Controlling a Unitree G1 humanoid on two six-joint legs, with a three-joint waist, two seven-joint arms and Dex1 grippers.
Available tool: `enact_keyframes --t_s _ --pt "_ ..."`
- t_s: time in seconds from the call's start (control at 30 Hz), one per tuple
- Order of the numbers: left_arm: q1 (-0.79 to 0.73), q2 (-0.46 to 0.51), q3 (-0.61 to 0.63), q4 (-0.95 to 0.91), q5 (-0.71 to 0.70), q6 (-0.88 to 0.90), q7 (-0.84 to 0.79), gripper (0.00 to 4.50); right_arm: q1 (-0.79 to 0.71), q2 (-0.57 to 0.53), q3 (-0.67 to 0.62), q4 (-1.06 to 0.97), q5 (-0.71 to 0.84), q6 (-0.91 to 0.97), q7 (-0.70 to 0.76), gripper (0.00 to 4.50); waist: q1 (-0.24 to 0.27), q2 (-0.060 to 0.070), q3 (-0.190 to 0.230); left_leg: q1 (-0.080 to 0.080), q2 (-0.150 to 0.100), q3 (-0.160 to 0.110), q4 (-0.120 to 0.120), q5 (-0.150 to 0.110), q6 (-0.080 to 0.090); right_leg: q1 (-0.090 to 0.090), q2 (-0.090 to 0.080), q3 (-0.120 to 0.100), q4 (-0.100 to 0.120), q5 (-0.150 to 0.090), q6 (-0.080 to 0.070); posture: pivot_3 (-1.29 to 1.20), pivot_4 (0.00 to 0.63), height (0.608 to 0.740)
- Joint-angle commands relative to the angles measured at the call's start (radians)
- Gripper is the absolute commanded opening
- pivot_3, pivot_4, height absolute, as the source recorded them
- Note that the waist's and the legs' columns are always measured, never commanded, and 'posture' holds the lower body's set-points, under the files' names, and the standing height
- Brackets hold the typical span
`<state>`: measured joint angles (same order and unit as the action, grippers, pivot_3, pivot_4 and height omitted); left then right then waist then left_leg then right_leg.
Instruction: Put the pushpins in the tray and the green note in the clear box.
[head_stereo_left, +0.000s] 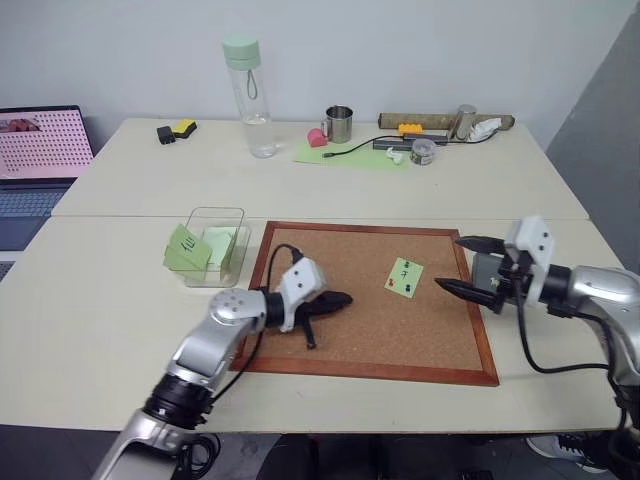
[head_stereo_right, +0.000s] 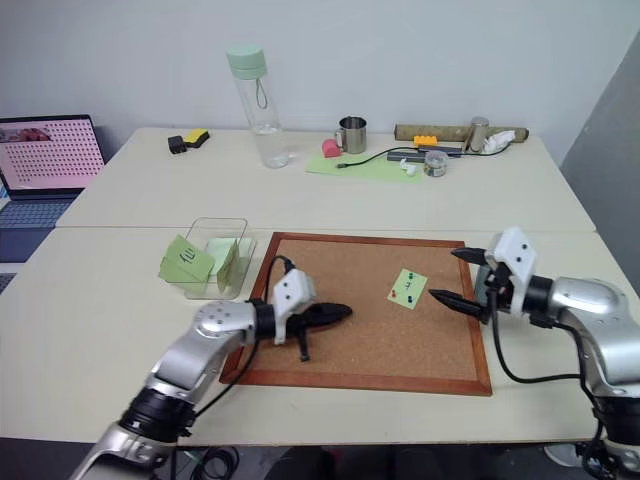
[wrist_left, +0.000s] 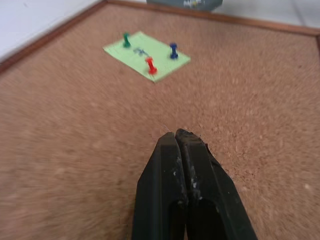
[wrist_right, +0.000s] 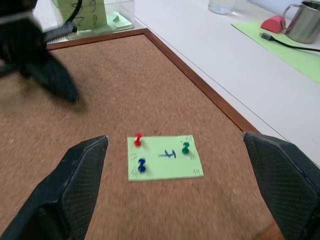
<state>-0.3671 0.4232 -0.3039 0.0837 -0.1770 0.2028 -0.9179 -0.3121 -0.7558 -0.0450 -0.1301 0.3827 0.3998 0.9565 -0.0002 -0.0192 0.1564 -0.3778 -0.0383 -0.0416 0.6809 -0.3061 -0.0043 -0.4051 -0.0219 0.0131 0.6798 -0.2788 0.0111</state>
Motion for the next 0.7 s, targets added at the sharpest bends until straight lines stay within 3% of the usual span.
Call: enact_keyframes --t_s 0.03,0.43,0.47,0.7 --pt "-0.026 -0.035 0.002 0.089 0.041 -0.081 0.028 0.03 -0.081 0.062 0.045 0.132 -0.065 -0.054 -0.036 4.5 0.0 0.0 0.0 0.0 0.0 0.0 0.0 0.0 0.0 0.0 0.0 0.0 0.0 0.0 0.0 0.0 0.15 0.74" --pt "0.008 -0.055 -0.003 0.118 0.07 -0.096 0.043 0.03 -0.231 0.205 0.116 0.478 -0.197 -0.268 -0.045 4.5 0.001 0.002 -0.002 0.002 0.0 0.0 0.001 0.0 0.0 0.001 0.0 0.0 0.001 0.0 0.0 0.0 0.15 0.74" --pt "0.012 -0.053 -0.003 0.112 0.07 -0.093 0.041 0.0 -0.238 0.213 0.118 0.497 -0.203 -0.283 -0.043 4.14 0.0 0.002 -0.002 0.002 0.0 0.0 0.001 0.0 0.0 0.001 0.0 0.001 0.001 0.0 0.0 0.0 0.15 0.74" --pt "0.023 -0.052 0.002 0.092 0.072 -0.078 0.048 0.0 -0.248 0.239 0.115 0.559 -0.216 -0.329 -0.029 2.79 -0.002 0.002 -0.002 0.002 0.0 0.0 0.0 0.0 0.0 0.001 0.0 0.001 0.001 0.0 0.0 0.0 0.15 0.74"
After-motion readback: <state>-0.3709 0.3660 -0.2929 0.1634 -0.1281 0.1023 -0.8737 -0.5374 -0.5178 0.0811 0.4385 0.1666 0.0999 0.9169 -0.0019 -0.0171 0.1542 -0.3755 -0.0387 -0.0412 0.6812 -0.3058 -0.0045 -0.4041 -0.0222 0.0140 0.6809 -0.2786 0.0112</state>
